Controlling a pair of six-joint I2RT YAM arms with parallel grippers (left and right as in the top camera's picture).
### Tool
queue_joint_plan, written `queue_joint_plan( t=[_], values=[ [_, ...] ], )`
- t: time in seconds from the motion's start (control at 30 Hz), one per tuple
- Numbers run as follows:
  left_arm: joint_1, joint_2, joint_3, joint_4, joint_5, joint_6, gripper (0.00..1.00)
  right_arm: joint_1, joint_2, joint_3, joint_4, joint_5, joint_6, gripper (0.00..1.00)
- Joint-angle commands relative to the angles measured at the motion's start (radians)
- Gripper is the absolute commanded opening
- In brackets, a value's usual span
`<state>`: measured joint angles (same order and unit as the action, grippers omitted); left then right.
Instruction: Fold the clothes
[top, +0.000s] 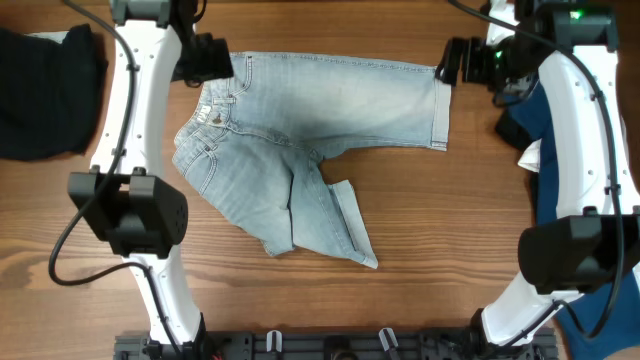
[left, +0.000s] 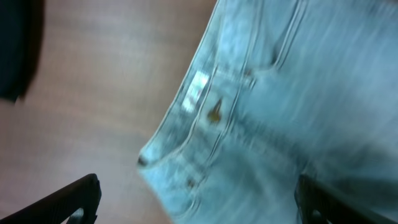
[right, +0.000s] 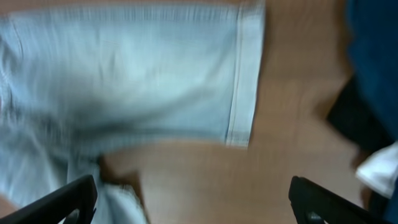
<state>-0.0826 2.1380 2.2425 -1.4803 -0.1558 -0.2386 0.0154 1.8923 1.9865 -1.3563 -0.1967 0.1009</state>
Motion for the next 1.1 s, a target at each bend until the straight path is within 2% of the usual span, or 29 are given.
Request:
queue_joint_plan(
  t=[0.0, 0.17, 0.4, 0.7, 0.87, 1.07],
  values=[
    [0.037, -0.003, 0.002, -0.052, 0.013, -0.006, 1.00, 0.071, -0.007, -0.004, -0.061, -0.034, 0.006, 1.00],
    [0.072, -0.006, 0.002, -0.078, 0.013, -0.006, 1.00, 0.164, -0.008, -0.097, -0.053, -0.054, 0.007, 0.97],
    [0.092, -0.032, 0.002, -0.083, 0.013, -0.006, 0.99, 0.305, -0.010, -0.324, 0.047, -0.120, 0.015, 0.92],
    [0.092, -0.185, 0.002, -0.069, 0.013, -0.013, 0.99, 0.470, -0.039, -0.486, 0.127, -0.119, 0.087, 0.90],
    [0.092, -0.246, 0.002, -0.047, 0.001, -0.007, 1.00, 0.541, -0.117, -0.590, 0.170, -0.079, 0.135, 0.86],
    [0.093, -0.241, 0.000, -0.040, 0.006, -0.005, 1.00, 0.618, -0.316, -0.763, 0.237, -0.059, 0.153, 0.87]
  ],
)
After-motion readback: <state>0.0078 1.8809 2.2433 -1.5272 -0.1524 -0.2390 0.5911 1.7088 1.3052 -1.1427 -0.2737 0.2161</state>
